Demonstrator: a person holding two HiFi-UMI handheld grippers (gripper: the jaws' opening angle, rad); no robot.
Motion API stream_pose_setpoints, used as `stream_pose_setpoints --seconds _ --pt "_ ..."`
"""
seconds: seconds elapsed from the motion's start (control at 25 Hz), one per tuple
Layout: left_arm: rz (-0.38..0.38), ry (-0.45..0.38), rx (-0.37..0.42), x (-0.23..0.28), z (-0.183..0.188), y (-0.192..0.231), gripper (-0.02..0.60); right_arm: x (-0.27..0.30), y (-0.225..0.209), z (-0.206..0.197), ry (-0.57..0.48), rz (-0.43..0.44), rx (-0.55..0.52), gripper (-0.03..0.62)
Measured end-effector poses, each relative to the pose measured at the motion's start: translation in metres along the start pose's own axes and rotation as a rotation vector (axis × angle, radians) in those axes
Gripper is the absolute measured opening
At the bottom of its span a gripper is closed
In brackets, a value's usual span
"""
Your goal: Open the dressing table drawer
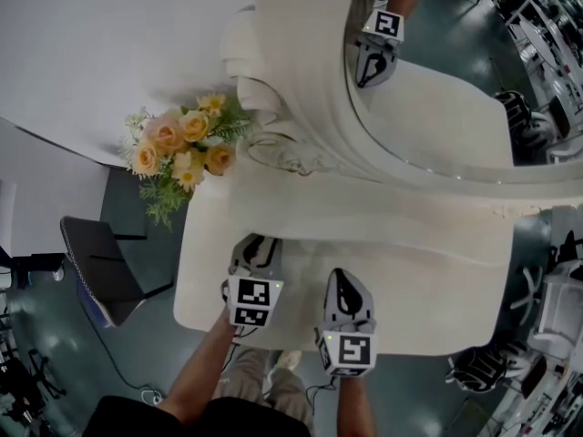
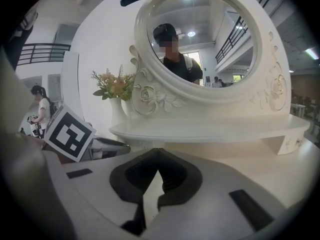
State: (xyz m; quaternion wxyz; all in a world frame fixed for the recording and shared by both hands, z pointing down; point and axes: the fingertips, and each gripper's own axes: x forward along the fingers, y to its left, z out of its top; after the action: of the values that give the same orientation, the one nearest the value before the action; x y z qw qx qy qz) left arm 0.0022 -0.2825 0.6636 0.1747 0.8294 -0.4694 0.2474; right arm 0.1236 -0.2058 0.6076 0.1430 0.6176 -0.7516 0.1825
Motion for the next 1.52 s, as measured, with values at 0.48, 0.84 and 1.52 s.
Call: stream_pose_setpoints --seconds 0.48,0.84,1.52 --pt "0.014 -0.003 -0.001 -0.001 0.000 0.000 0.091 0.000 0.003 -0.001 0.000 0.007 -0.001 -0.002" --pt "0.016 0.000 -0.005 -0.006 -0.004 -0.002 0.091 -0.006 0.005 -0.005 0.003 0.005 0.002 -0.002" --pt "0.019 0.012 -0.010 -0.023 -0.017 -0.011 0.091 -0.020 0.012 -0.009 -0.013 0.016 0.002 -0.002"
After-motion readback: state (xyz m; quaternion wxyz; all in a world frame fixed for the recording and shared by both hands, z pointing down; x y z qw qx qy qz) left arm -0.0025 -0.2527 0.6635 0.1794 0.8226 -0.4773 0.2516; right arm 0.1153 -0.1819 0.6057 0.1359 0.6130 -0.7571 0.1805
